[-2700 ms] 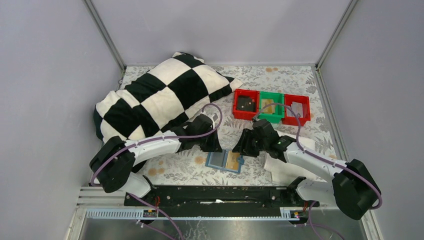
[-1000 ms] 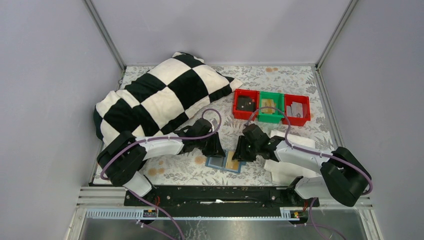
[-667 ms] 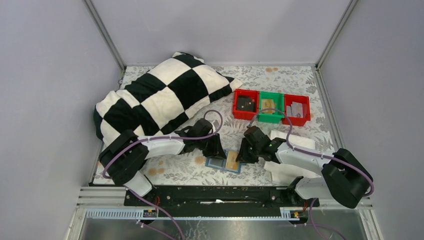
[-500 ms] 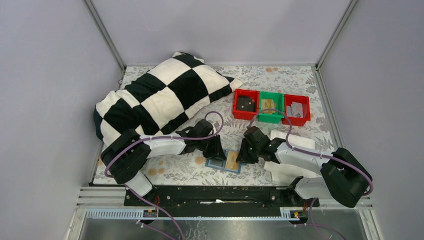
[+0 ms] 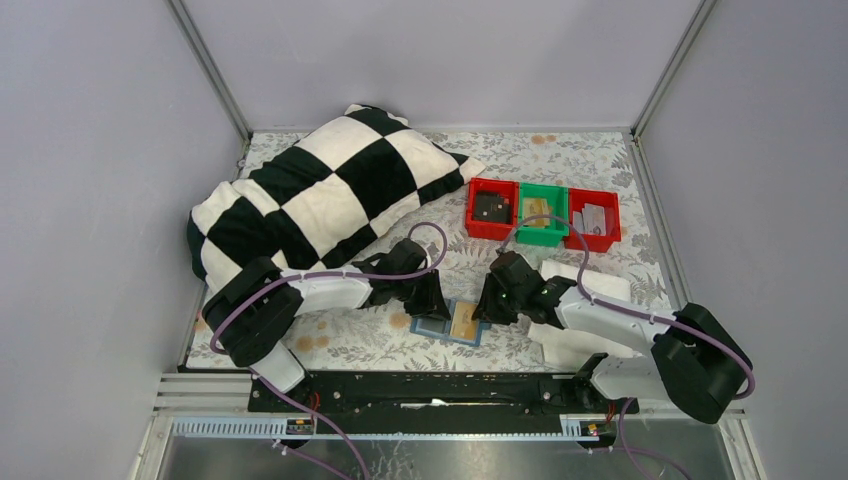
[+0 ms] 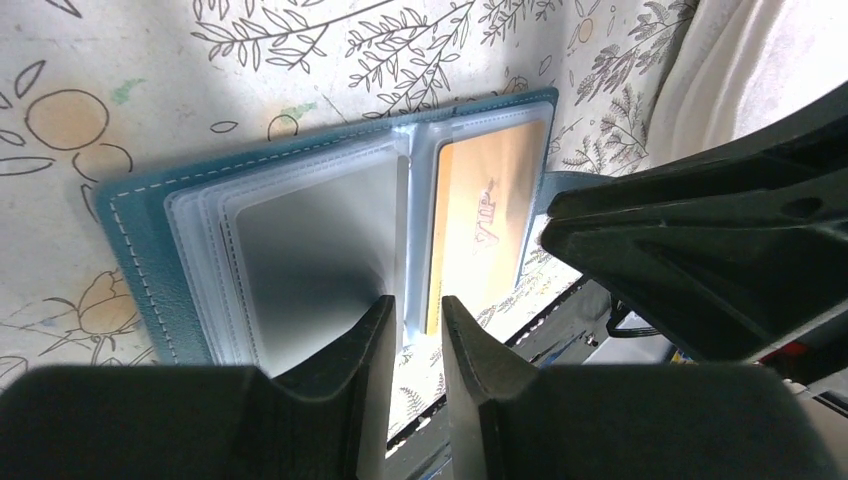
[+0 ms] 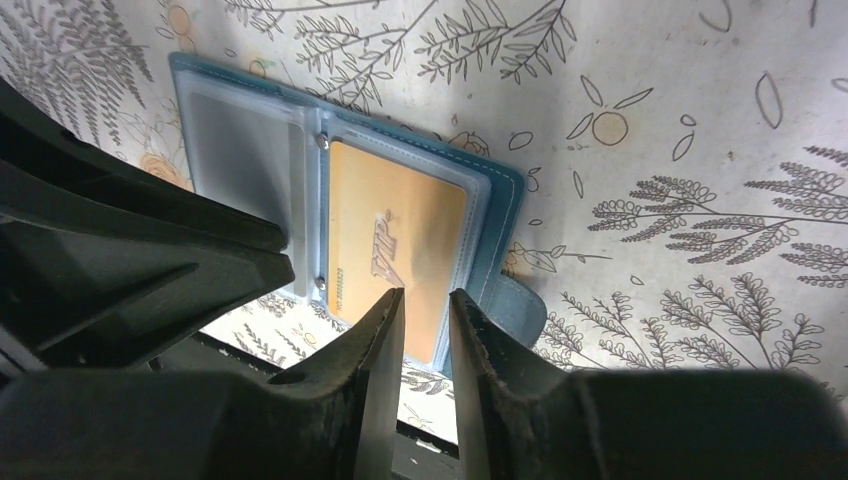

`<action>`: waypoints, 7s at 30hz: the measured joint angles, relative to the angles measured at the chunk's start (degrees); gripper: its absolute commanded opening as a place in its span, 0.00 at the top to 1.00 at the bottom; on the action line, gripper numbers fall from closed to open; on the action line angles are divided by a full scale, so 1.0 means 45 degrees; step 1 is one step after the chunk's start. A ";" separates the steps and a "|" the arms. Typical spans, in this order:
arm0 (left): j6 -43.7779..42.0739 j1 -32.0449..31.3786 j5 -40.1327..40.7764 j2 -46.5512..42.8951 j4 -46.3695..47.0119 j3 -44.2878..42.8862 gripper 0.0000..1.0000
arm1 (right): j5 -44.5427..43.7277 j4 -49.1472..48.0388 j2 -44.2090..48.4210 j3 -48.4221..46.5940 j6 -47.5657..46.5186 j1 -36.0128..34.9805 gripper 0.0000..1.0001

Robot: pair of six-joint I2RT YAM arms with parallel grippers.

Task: Take the credit cards out of the card holder
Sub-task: Remove the credit card from the card holder.

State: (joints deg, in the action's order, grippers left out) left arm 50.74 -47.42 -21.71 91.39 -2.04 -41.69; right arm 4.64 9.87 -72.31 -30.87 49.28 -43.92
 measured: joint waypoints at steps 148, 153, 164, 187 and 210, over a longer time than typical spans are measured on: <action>-0.0117 0.0311 0.0121 -0.0257 0.0423 0.0442 0.77 | 0.0899 -0.3444 -0.1141 0.0840 0.0981 0.0000 0.80; -0.0112 0.0311 0.0117 -0.0175 0.0413 0.0442 0.73 | 0.0971 -0.3706 -0.1248 0.0889 0.1020 0.0005 0.80; -0.0078 0.0355 -0.0010 -0.0029 0.0685 0.0539 0.72 | 0.0996 -0.3789 -0.1248 0.0928 0.1025 0.0010 0.81; -0.0024 0.0359 0.0126 0.0073 0.0748 0.0573 0.74 | 0.0996 -0.3803 -0.1268 0.0928 0.1025 0.0015 0.81; -0.0068 0.0374 0.0627 -0.0185 0.0573 0.0801 1.00 | 0.1083 -0.4027 -0.1399 0.0923 0.1025 0.0015 0.81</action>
State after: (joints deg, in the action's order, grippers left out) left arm 50.43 -45.74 -18.90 90.56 0.54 -38.09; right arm 9.52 -8.25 -78.61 -26.72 53.89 -43.86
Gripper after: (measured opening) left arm 0.005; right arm 0.189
